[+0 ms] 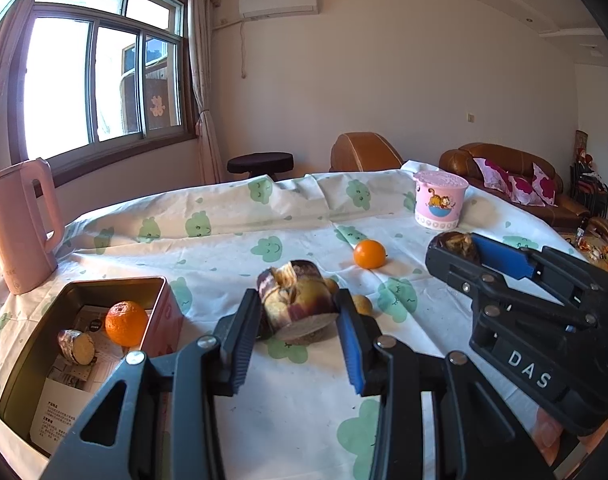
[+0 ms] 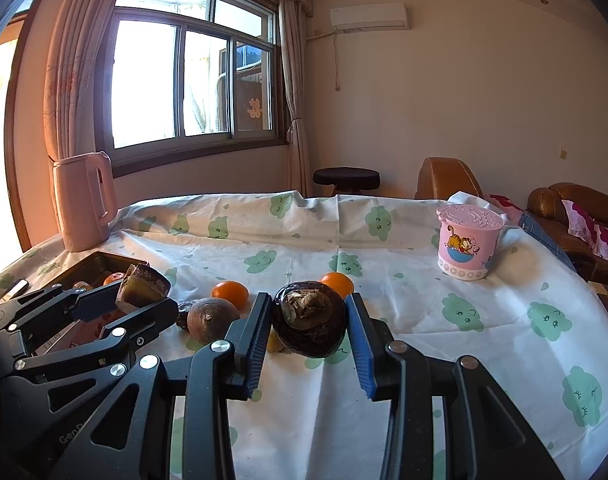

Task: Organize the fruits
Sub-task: 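Lift and carry the mangosteen and wrapped jar toward the tin with both grippers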

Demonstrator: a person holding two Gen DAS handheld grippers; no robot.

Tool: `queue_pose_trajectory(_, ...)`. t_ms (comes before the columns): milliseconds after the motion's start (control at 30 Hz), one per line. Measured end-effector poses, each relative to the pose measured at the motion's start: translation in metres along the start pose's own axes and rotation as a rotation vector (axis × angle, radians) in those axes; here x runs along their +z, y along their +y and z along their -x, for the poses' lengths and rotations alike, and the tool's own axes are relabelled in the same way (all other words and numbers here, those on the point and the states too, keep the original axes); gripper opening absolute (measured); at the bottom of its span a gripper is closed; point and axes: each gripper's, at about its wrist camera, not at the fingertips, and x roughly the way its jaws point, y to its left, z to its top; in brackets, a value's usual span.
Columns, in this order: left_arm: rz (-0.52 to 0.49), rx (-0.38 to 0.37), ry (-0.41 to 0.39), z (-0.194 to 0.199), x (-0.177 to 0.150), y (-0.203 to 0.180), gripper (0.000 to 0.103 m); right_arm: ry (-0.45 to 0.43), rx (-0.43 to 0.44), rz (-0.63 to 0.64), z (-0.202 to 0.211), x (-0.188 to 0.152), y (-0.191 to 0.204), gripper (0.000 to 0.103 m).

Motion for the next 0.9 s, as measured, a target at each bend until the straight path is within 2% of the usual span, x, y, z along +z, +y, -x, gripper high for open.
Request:
queue_pose_trajectory(367, 0.004, 0.008, -0.034, 0.006, 0.0, 0.002, 0.04, -0.027, -0.004, 0.011, 0.005, 0.0, 0.002, 0.04)
queue_pose_trajectory(700, 0.024, 0.001, -0.029, 0.007, 0.0, 0.005, 0.04, -0.029, -0.014, 0.037, 0.007, 0.0, 0.006, 0.04)
queue_pose_trajectory(900, 0.045, 0.01, -0.02, 0.011, -0.002, 0.019, 0.04, -0.022, 0.009, 0.048, 0.004, 0.003, 0.016, 0.04)
